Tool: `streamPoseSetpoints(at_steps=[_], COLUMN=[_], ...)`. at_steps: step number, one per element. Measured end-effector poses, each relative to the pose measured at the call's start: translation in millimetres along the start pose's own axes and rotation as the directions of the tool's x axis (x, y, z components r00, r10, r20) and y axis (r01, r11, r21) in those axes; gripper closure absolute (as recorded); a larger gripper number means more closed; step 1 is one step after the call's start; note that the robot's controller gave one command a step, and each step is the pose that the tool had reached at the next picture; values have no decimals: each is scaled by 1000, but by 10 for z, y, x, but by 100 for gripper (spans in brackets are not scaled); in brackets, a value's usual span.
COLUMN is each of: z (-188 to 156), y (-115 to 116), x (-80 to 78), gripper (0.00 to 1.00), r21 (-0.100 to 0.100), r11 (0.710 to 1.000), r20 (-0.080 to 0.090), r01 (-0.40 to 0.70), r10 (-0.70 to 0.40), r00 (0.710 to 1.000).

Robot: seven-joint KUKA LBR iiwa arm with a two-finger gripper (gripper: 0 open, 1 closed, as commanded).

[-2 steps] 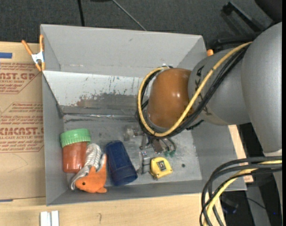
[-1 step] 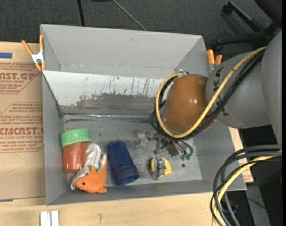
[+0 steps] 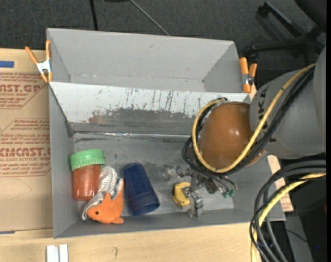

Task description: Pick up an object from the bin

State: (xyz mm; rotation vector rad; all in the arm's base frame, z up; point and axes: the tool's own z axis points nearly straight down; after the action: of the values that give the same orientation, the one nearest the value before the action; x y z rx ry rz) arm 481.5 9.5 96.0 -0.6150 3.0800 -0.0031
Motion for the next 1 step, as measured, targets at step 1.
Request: streamPoseSetpoints(at_steps=[1], z=[133], y=[-202], x=[44], gripper=[0], r21=[-1], r11=[1000], r20=[9], r01=[-16], r10=[16], r00=[1000])
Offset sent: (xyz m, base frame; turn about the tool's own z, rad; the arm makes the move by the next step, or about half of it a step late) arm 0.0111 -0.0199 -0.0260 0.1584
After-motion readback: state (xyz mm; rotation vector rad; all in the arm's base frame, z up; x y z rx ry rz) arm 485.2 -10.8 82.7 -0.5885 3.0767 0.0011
